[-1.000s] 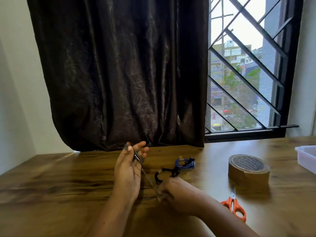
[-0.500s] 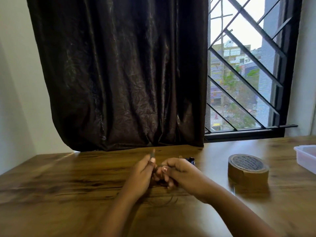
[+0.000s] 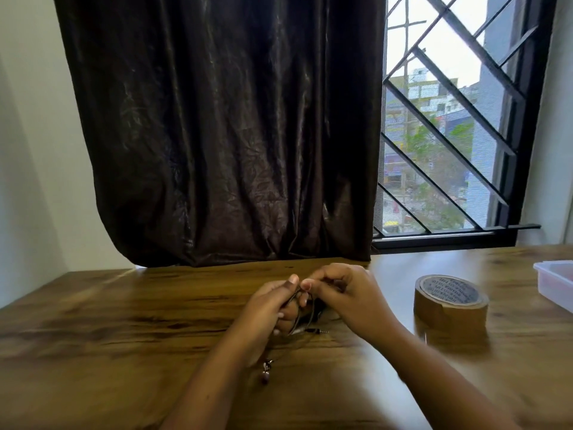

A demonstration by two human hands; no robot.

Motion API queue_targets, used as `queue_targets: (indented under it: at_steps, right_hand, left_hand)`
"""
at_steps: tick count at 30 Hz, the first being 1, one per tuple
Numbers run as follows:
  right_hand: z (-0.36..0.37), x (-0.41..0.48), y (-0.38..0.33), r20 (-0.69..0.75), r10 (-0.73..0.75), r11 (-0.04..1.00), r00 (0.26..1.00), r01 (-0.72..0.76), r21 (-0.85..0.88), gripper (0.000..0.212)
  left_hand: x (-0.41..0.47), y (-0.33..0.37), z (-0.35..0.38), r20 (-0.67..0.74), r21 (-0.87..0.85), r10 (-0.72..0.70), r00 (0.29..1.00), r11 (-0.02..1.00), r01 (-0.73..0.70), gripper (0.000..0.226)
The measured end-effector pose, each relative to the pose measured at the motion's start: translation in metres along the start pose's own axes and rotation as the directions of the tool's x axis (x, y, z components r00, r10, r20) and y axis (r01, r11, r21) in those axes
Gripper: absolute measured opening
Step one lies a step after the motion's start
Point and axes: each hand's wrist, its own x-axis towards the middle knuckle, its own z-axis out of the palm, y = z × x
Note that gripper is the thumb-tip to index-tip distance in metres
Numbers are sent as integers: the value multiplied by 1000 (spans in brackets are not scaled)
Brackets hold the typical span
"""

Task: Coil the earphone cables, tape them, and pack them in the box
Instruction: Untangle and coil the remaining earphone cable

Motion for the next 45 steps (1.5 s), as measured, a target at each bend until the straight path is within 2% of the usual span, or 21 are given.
queue_targets:
  at_steps: [3,5,8,10,12,15,19,21,23,26,28,30,32,33,35,37,38,41,45]
  right_hand:
    - [-1,-1,3,-95,8,999,995,-5,32,10]
    - [-2,-1,4,-105,15,998,994,-8,62,8]
    - [1,-1,9,-109,31,997,994,-22,79,6]
    - [7,-2,15,-116,30,999,993,-24,46,10]
    - [13,-5,20,-90,38,999,995,-38,9,16]
    - [20,-10,20,16,102,995,995,-102,-1,19]
    - [32,-14,14,212,184,978,960,-158,-136,18]
    - [39,-16,9,316,195,965,928,-124,-231,20]
    - [43,-16,2,377,161,959,912,-53,-279,21]
    - [38,-13,-7,378,128,951,917,-6,-308,21]
    - [30,-11,-7,363,70,924,929,76,-374,24]
    - [20,-8,-5,353,27,927,935,108,-359,23]
    - [7,-4,-5,305,-61,931,950,165,-326,18]
    - [1,-2,-4,255,-124,925,959,204,-321,15]
    - [-10,0,-3,147,-204,922,968,241,-302,12]
    - [-16,1,0,79,-237,918,968,250,-307,15]
    - [-18,0,3,59,-250,910,966,256,-326,17]
    - [-17,-1,11,4,-266,907,964,251,-338,21]
    - [-8,-3,13,-117,-191,966,975,165,-200,17]
  left_hand:
    - [-4,6,2,28,-61,-21,999,998,23,34]
    - [-6,8,4,59,-129,-15,998,991,22,31]
    - [-4,9,5,66,-313,-3,998,950,23,30]
    - [-2,10,5,54,-460,39,998,888,-10,28]
    - [-1,11,5,-5,-560,104,995,824,-89,30]
    - [2,12,4,-153,-615,154,976,758,-216,39]
    - [4,7,-2,-336,-576,148,930,750,-327,34]
    - [5,6,-7,-408,-517,152,900,774,-365,33]
    - [8,3,-12,-475,-411,158,866,830,-377,34]
    - [14,-7,-18,-530,-157,192,826,935,-318,38]
    - [16,-13,-21,-517,-3,222,826,965,-261,40]
    - [18,-19,-25,-474,174,255,843,965,-194,39]
    - [18,-24,-29,-392,346,248,886,932,-108,34]
    - [17,-25,-28,-332,363,193,923,930,-63,33]
    - [13,-23,-20,-135,312,58,989,950,-13,33]
    - [5,-18,-4,36,210,-9,999,978,1,33]
    - [2,-14,4,78,138,-23,997,990,12,37]
    - [-4,-6,18,104,-111,6,995,994,6,50]
    - [0,-5,25,61,-323,71,996,945,-47,42]
